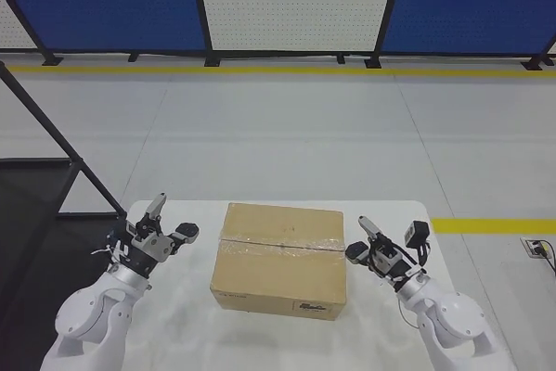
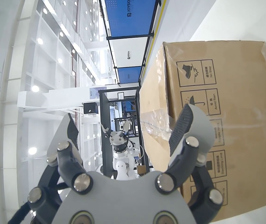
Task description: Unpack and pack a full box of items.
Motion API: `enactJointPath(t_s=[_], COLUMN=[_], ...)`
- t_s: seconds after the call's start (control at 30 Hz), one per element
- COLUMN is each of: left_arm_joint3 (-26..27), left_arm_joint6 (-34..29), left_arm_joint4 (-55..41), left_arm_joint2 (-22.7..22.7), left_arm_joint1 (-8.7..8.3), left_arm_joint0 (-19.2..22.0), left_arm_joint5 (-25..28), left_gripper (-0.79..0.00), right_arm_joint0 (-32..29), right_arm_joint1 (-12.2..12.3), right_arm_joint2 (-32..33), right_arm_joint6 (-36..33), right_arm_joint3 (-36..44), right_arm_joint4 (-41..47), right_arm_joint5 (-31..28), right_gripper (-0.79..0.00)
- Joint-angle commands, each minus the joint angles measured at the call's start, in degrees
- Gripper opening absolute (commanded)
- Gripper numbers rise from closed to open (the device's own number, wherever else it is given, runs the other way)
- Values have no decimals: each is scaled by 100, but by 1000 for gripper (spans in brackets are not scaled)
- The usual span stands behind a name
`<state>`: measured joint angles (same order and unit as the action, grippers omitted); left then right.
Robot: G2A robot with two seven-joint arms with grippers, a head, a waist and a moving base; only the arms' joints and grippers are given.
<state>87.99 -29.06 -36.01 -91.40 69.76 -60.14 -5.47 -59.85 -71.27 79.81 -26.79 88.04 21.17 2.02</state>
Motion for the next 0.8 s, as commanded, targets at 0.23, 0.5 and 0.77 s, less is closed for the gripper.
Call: enactJointPath(t_s=[0.23,0.5,0.77], left_arm_joint3=[21,161,161], left_arm_joint6=[212,479,479], left_arm_joint4=[-456,-1037,-1037], left_arm_joint2=[-171,-330,-330], left_arm_joint1=[9,43,43], left_arm_joint0=[-155,-419,-419], left_arm_joint5=[297,597,597], left_gripper=[0,0,0], right_arm_joint0=[416,914,911], right_arm_joint1=[-62,-155,-156], right_arm_joint2=[-632,-1218,-1260], right_arm_joint6=[-131,-275,-283], right_arm_joint3=[584,424,439], right_arm_joint4=[-394,-493,-559], right_arm_joint5=[230,513,521], right_gripper=[0,0,0])
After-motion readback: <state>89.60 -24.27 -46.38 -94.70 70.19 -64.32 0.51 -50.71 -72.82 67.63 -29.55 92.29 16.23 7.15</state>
